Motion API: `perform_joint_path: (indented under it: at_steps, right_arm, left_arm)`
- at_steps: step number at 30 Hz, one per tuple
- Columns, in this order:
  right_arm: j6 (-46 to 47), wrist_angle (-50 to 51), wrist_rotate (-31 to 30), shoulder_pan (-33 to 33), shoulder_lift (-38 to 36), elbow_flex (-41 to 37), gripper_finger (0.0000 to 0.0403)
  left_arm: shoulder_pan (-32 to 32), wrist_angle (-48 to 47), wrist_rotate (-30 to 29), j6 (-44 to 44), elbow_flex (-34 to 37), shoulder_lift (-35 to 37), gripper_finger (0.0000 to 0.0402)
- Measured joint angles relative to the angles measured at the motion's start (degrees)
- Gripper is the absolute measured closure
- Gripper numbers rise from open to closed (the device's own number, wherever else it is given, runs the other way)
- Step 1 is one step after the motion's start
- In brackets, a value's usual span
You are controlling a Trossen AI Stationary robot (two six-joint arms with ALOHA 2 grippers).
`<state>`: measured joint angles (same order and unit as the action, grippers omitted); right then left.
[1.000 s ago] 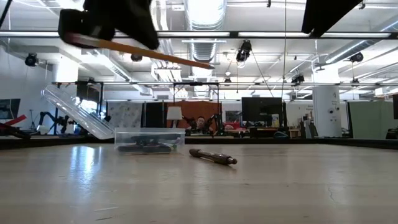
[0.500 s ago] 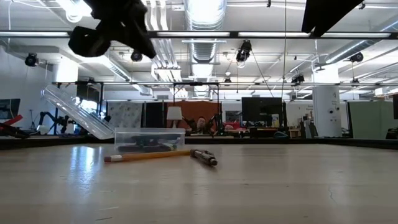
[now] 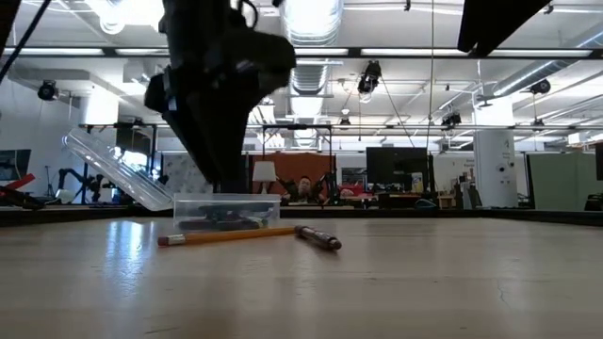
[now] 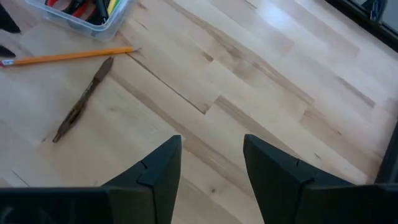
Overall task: Pick & place school supplies into a supply box
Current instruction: Put the orange pencil into the transparent supply box
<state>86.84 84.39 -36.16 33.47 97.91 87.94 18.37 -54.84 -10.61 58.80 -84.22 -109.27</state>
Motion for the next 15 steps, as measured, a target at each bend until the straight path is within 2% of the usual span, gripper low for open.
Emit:
perform_joint_path:
  at_steps: [6, 15]
  right_arm:
    - [1.2, 0.9, 0.0, 0.0, 0.0, 0.0, 0.0236]
    - [1.2, 0.9, 0.0, 0.0, 0.0, -0.1, 0.0236]
  left_arm:
    - [-1.0, 0.8, 5.5, -1.2, -2.0, -5.0, 0.0258]
    - [-2.4, 0.8, 5.8, 1.2, 3.2, -5.1, 0.0258]
